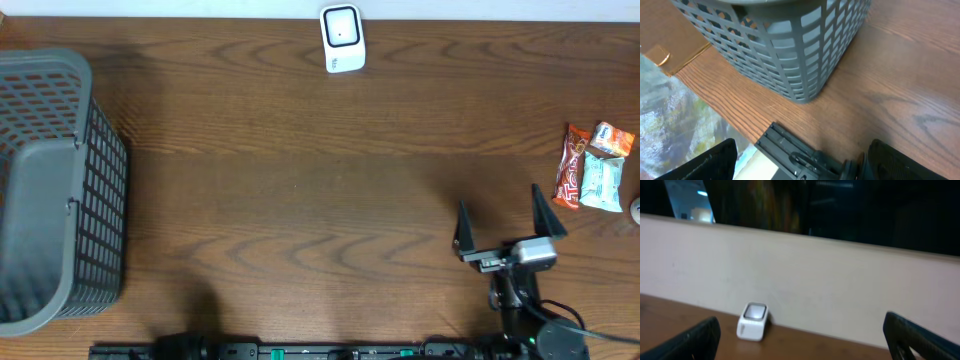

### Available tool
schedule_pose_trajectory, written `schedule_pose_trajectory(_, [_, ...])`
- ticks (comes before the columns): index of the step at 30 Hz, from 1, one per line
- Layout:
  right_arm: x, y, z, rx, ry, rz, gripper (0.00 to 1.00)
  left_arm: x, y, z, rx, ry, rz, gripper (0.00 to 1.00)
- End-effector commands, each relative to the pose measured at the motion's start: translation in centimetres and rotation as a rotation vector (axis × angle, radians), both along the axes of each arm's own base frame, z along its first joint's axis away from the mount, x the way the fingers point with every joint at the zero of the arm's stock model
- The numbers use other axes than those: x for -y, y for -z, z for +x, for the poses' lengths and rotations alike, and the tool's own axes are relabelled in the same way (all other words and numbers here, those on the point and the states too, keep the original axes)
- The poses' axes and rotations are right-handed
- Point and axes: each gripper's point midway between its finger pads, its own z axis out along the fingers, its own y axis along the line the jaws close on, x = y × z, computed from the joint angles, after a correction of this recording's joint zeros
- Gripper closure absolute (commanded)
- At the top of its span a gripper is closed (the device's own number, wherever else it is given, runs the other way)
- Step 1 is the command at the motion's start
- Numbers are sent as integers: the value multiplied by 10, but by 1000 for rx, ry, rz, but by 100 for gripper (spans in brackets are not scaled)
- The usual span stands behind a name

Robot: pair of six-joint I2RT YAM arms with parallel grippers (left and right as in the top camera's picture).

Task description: Scan the item barcode

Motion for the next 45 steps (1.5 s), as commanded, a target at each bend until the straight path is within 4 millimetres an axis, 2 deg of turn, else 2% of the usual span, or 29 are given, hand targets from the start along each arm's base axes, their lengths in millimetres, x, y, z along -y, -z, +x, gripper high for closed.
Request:
schedule_pose_trajectory(1, [11,38,12,-85,47,80,1,0,14,-12,-80,-11,-6,16])
schedule_pose_trajectory(5, [17,67,19,-206,85,82,1,0,14,-12,-80,-11,-6,16])
schedule_pose_trajectory(10, [18,117,20,-405,105,52,1,0,14,-12,-80,-11,-6,16])
schedule_pose_trajectory(42, [17,117,20,-406,97,51,1,-1,13,-12,-78,-18,1,16])
schedule_pose_trajectory(43, [17,117,20,-406,97,51,1,-3,9,-9,-56,-24,9,16])
schedule_pose_trajectory(45, [17,117,20,-406,97,51,1,-7,-19,10,91,-30,35,16])
